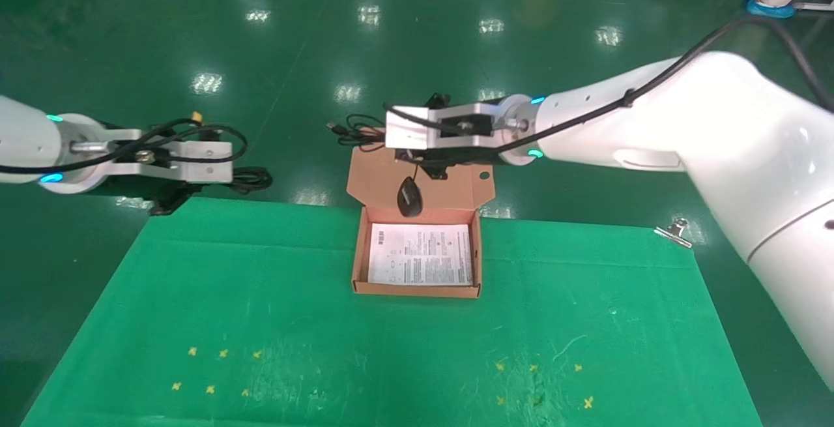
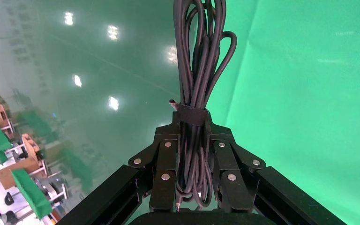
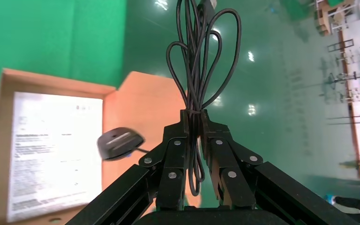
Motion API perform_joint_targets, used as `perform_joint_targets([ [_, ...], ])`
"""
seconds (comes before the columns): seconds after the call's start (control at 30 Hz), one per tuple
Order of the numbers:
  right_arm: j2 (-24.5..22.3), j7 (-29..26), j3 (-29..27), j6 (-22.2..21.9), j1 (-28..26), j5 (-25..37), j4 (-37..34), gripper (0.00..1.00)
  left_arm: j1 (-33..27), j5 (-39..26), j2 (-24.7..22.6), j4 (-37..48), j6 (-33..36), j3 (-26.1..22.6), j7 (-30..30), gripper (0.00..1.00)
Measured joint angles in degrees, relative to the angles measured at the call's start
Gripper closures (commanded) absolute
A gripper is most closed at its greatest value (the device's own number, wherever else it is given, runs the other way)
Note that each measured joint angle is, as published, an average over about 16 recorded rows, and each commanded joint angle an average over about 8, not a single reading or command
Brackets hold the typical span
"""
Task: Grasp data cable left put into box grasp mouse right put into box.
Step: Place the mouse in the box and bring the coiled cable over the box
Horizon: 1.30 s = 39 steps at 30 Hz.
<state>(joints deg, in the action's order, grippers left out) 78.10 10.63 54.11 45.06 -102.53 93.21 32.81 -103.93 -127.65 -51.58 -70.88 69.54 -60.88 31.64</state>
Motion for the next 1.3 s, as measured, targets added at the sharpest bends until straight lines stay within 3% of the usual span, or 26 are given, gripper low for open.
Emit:
perform_joint_targets([
  [0.4, 0.27, -4.79, 8.02, -3.88, 2.70, -6.13, 1.72, 1.00, 0.09, -1.04, 0.74, -1.06, 1.27, -0.24, 1.52, 1.00],
  [0.9, 0.41, -13.90, 16.53, -7.25, 5.02, -11.58, -3.39, 1.00, 0.12, -1.09, 0.77, -1.20, 1.30, -0.24, 1.64, 1.00],
  [0.93, 0.42, -14.41, 17.04, -7.36, 5.04, -11.72, -3.62, 0.96, 0.12, -1.10, 0.77, -1.20, 1.31, -0.24, 1.64, 1.00],
  [0.97, 0.43, -14.87, 17.54, -7.44, 5.02, -11.84, -3.79, 0.85, 0.12, -1.10, 0.78, -1.21, 1.31, -0.25, 1.64, 1.00],
  [1.17, 0.31, -16.48, 19.83, -7.44, 4.76, -12.18, -3.88, 0.10, 0.14, -1.11, 0.78, -1.23, 1.33, -0.25, 1.64, 1.00],
  [1.2, 0.22, -16.59, 20.12, -7.39, 4.72, -12.21, -3.73, 0.02, 0.14, -1.10, 0.77, -1.25, 1.32, -0.25, 1.63, 1.00],
  [1.3, -0.12, -16.93, 20.80, -7.30, 4.61, -12.24, -3.22, 0.00, 0.23, -0.98, 0.67, -1.32, 1.20, -0.25, 1.55, 1.00],
])
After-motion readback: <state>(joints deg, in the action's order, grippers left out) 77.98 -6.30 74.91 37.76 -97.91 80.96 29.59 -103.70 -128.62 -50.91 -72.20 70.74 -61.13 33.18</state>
